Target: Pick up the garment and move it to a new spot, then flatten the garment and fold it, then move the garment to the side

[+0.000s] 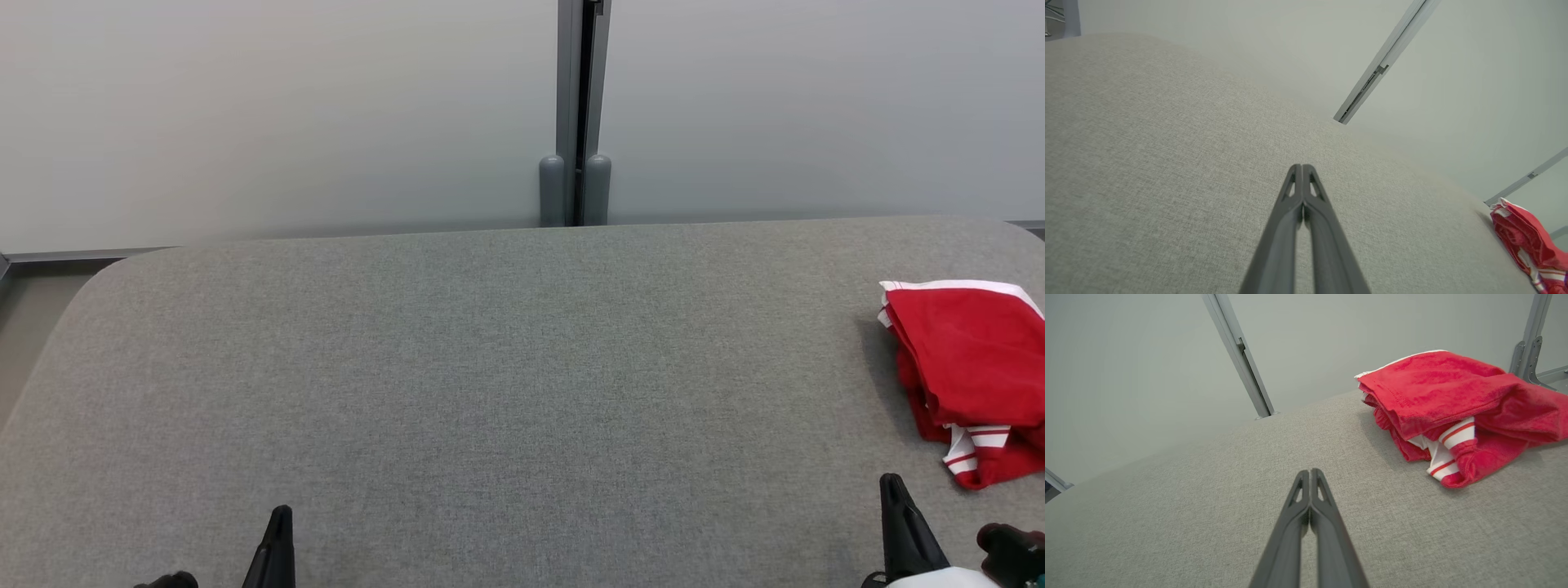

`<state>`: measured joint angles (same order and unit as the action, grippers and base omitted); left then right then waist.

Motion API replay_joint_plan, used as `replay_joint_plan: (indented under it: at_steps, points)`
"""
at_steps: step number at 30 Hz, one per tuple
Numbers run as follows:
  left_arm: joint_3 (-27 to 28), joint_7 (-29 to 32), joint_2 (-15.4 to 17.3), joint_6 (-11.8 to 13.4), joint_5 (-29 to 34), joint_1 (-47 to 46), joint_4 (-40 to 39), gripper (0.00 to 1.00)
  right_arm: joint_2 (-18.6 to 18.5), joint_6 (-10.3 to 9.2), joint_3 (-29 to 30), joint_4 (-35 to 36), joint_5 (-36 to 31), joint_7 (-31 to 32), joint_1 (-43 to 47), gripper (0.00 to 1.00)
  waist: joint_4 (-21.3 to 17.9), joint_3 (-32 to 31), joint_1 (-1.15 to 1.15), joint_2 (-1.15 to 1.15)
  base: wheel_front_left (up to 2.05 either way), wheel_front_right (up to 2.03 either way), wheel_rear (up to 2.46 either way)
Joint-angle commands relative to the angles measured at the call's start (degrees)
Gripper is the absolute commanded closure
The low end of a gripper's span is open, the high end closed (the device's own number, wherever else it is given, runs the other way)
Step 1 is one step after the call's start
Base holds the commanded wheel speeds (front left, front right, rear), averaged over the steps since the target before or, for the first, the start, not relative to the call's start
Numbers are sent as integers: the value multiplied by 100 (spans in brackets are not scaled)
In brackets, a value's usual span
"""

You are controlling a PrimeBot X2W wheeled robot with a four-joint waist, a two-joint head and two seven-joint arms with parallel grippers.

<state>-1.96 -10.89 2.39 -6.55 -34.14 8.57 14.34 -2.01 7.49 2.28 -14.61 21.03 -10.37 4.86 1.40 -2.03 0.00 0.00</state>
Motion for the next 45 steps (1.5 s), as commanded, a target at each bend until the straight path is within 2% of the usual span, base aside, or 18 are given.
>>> replay_joint_plan:
  at_steps: [1, 22, 45]
  points:
    - [53, 54, 42, -23, -230, -206, -76, 100, -45, 1, 38, 94, 270, 64, -176, 100, -1, 3, 0, 0, 0, 0, 0]
    - [258, 539, 83, -49, -1991, -613, -73, 100, -67, 1, 160, 93, 2388, 564, -480, 100, -31, 49, 0, 0, 0, 0, 0]
    - [432, 925, 102, -66, -3313, -922, -67, 100, -82, 1, 253, 88, 3988, 949, -712, 100, -59, 94, 0, 0, 0, 0, 0]
